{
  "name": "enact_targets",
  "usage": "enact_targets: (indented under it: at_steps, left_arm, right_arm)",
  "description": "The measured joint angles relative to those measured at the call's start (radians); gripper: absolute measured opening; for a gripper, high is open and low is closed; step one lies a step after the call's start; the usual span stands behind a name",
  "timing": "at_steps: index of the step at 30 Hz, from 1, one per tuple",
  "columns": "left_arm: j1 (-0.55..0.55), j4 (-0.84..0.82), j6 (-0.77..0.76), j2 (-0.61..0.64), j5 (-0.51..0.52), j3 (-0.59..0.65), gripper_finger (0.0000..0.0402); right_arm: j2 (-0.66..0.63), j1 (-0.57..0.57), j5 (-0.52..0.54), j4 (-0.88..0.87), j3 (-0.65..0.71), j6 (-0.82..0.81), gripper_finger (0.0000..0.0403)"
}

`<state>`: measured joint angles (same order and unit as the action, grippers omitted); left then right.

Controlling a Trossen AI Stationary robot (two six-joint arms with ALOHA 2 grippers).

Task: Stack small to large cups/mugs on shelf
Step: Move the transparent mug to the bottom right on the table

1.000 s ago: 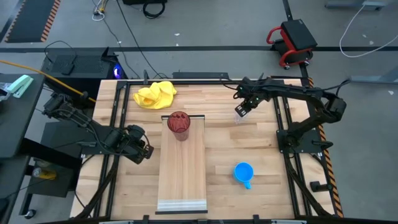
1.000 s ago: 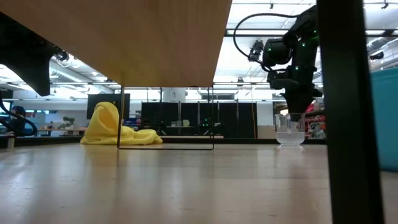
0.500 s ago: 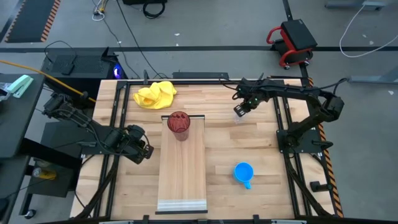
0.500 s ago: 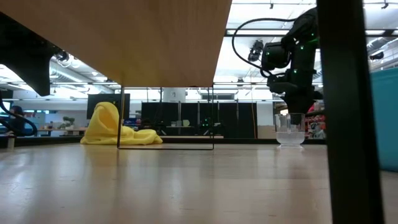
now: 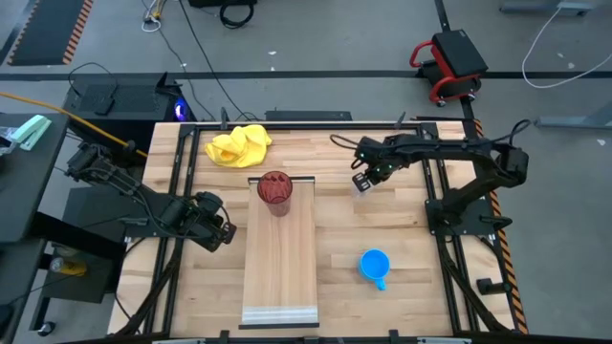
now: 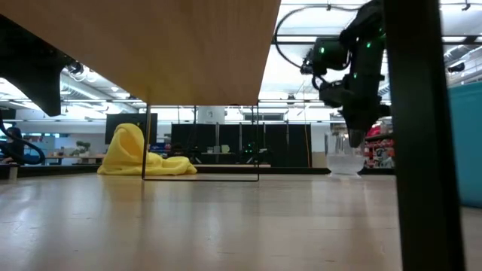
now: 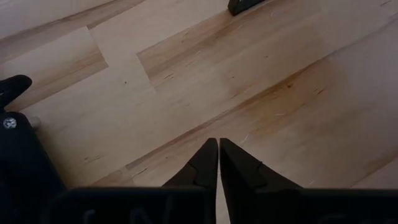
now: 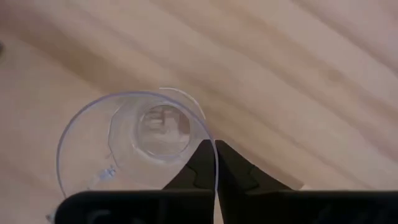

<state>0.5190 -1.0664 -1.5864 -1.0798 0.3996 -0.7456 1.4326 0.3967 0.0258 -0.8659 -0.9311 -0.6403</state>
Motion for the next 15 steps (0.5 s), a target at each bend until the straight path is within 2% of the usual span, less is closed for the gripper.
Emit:
enact_targets:
  at_steps: [4, 9, 15]
  left_arm:
    - [0.000, 0.000, 0.001, 0.000, 0.000, 0.000, 0.0012]
    - [0.000, 0.000, 0.001, 0.000, 0.000, 0.000, 0.0009]
    - [0.000, 0.000, 0.001, 0.000, 0.000, 0.000, 0.0027]
  right_arm:
    - [-0.037, -0.077, 0.033, -0.089, -0.059, -0.039, 0.0004]
    - [-0.063, -0.200, 0.092, -0.312, -0.221, -0.122, 0.0002]
    - [-0.064, -0.459, 0.097, -0.482, -0.448, -0.310, 0.0002]
